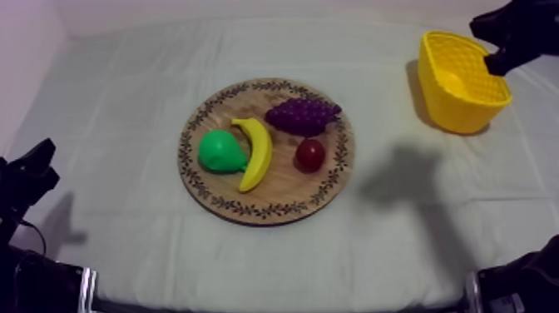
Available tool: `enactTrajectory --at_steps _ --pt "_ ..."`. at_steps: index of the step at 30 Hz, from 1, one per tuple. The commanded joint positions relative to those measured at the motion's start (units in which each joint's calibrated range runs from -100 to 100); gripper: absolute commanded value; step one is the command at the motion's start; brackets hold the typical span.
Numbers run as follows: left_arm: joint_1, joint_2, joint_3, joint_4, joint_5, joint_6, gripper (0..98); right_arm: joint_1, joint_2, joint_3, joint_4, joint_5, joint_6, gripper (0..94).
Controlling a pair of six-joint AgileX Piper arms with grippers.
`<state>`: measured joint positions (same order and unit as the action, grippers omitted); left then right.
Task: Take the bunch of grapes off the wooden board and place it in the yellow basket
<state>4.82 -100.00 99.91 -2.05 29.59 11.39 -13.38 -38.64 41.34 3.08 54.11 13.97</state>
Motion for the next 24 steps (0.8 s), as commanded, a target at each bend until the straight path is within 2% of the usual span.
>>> enactTrajectory --at_steps 1,10,24 --pt "0.0 0.0 0.0 -0.02 0.0 0.0 0.1 -0.8 1.7 -1.8 0.5 0.9 -0.2 0.4" --pt "0.0 0.0 0.0 -0.02 0.0 0.0 0.1 -2.9 8.7 -8.8 1.9 4.8 0.5 0.4" --pt "0.0 0.0 0.0 -0.02 0.0 0.0 0.1 -4.9 17.0 -16.8 1.8 8.5 4.2 0.5"
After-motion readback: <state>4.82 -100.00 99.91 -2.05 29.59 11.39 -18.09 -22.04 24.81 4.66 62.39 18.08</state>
